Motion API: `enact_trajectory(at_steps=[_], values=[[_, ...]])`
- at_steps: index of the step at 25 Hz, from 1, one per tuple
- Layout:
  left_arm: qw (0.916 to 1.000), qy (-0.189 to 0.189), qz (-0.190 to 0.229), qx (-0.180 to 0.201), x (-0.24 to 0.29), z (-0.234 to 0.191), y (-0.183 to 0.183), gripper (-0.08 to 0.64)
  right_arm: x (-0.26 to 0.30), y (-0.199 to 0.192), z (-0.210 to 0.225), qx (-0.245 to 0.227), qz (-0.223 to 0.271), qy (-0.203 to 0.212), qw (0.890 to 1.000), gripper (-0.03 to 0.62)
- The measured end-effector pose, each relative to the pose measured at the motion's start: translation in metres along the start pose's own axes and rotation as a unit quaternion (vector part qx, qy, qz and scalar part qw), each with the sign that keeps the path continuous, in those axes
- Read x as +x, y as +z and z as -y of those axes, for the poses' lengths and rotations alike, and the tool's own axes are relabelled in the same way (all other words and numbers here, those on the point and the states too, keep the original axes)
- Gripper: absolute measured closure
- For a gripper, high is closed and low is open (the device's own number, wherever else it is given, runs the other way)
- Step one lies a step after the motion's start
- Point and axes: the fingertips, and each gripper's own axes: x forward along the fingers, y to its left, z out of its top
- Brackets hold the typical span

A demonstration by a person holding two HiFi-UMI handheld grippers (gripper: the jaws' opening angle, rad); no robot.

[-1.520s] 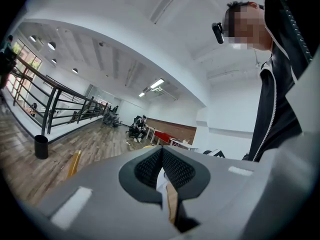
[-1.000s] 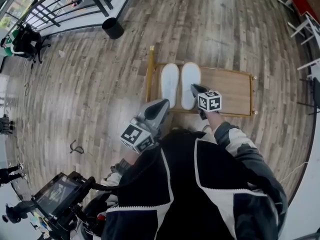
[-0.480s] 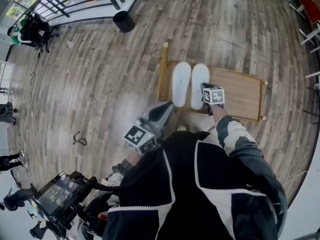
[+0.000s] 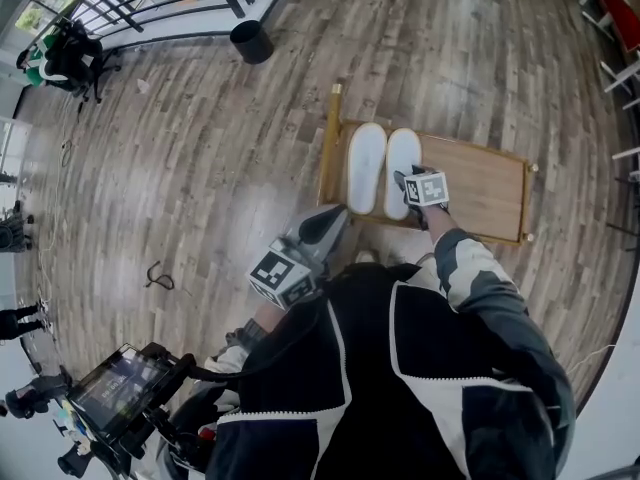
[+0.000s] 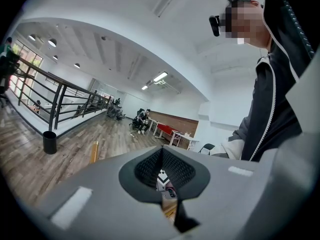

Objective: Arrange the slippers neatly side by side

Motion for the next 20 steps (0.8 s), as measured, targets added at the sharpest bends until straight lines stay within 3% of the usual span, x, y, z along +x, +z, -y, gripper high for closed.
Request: enact_trajectory(at_steps=[8,12,16,20], values=[[0.9992,-0.039,-0.001,0.001,0.021,0.012,0.009,0.543,-0.025,0.011,0.007,-0.006,0.006,-0.009,1.000,0.399],[0.9990,-0.043,-0.005,0.004,0.027,0.016,0.007,0.543,-0.054,0.034,-0.006,-0.016,0.073,0.010,0.997,0.407],[0.9988,-0.049,0.007,0.005,0.037,0.011,0.014,0.543,-0.107,0.078,-0.056,-0.075,0.167,0.062,0.981,0.422],[0.9985,-0.050,0.015,0.012,0.047,0.006,0.022,0.543,-0.174,0.116,-0.112,-0.126,0.253,0.106,0.953,0.507]])
